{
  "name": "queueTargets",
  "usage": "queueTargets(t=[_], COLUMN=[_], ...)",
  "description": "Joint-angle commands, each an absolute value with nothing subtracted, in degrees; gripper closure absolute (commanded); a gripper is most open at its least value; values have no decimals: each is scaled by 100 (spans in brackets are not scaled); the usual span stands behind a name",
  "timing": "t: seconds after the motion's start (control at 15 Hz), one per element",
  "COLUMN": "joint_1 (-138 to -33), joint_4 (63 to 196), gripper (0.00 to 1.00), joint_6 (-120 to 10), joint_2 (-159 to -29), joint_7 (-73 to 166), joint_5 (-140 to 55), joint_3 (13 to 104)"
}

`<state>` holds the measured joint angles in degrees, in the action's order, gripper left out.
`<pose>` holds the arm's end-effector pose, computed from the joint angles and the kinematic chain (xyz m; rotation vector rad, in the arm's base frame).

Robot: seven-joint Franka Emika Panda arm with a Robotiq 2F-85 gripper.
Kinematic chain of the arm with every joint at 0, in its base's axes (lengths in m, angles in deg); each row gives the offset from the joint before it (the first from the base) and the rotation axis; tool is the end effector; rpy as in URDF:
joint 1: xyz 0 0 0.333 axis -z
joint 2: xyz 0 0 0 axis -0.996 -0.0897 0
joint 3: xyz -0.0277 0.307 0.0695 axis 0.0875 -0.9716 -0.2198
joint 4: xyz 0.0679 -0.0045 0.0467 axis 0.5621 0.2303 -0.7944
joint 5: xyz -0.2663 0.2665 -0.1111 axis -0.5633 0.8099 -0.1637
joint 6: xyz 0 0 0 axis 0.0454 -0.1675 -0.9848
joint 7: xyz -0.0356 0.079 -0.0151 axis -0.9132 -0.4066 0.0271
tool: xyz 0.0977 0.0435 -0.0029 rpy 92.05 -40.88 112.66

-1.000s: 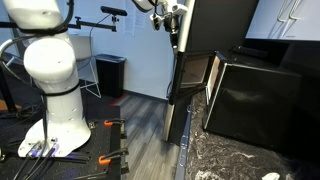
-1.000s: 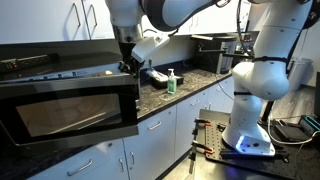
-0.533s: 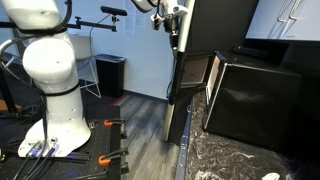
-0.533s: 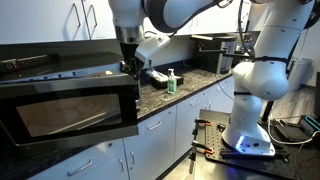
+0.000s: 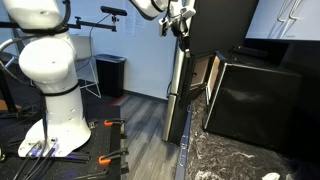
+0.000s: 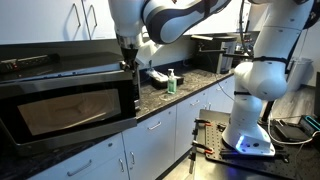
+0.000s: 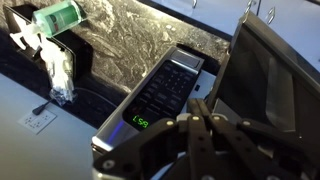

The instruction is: Close the microwave door

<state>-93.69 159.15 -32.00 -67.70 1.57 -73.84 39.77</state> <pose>0.4768 0.1722 0.4869 2.5972 -0.2840 0.4406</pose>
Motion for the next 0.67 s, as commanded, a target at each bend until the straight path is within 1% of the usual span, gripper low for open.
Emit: queueTargets(t=[0.0, 0.2, 0.4, 0.6], joint_1=[-9178, -9268, -9531, -9784], joint_4=[15921, 15750, 15787, 15844], gripper=[100, 100, 100, 100], joint_6=[-3422, -3155, -2736, -2590], joint_2=[-6876, -7027, -6916, -6758], joint_7=[-147, -86, 47, 64], joint_5=[-8050, -7685, -6838, -6210], joint_3=[4093, 4130, 3947, 3722])
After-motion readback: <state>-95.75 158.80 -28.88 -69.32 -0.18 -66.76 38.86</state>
